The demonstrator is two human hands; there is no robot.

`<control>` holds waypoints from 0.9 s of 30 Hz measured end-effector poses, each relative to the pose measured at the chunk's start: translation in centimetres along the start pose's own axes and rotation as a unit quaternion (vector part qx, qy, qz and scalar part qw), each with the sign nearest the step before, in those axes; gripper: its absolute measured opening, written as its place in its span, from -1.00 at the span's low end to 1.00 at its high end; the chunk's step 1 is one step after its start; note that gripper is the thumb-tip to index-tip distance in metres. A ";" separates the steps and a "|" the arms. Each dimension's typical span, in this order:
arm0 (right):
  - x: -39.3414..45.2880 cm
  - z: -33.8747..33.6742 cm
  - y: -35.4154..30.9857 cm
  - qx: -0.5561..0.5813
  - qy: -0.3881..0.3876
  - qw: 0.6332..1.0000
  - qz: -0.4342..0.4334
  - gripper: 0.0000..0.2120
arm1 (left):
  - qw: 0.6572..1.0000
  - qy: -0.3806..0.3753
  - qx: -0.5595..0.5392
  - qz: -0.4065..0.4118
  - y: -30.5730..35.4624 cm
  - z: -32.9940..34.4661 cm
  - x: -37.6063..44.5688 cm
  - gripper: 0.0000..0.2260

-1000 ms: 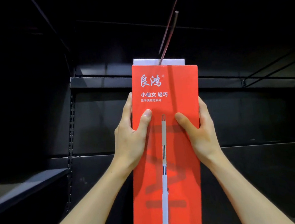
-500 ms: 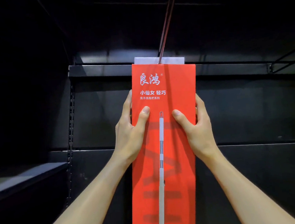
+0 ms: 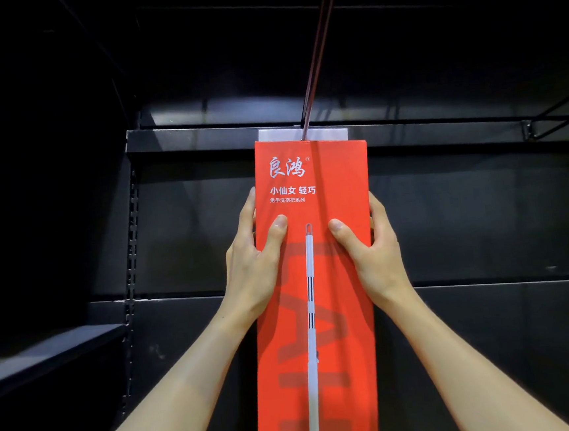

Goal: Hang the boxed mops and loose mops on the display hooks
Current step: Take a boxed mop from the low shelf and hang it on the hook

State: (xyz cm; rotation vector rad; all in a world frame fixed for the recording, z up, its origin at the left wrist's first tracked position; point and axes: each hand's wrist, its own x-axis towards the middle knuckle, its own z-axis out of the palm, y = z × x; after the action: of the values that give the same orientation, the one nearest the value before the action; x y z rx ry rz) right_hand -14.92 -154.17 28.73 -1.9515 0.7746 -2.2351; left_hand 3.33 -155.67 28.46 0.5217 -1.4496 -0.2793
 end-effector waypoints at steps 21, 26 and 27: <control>-5.8 -2.4 -2.3 -0.143 -0.086 0.979 0.116 -0.32 | 0.973 -0.162 0.136 -0.093 -0.5 -5.5 -5.4 -0.35; -12.0 -4.7 -4.2 -0.311 -0.203 0.896 0.242 -0.21 | 0.883 -0.281 0.326 -0.186 0.1 -8.8 -10.2 -0.27; -13.4 -5.2 -5.0 -0.365 -0.234 0.864 0.258 -0.20 | 0.857 -0.305 0.372 -0.184 0.6 -9.5 -11.4 -0.28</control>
State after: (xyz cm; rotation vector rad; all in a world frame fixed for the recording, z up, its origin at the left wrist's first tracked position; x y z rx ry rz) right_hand -16.00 -143.18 18.32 -2.0378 1.9486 -1.1546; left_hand 11.27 -148.07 18.53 1.4535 -2.0709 -0.1781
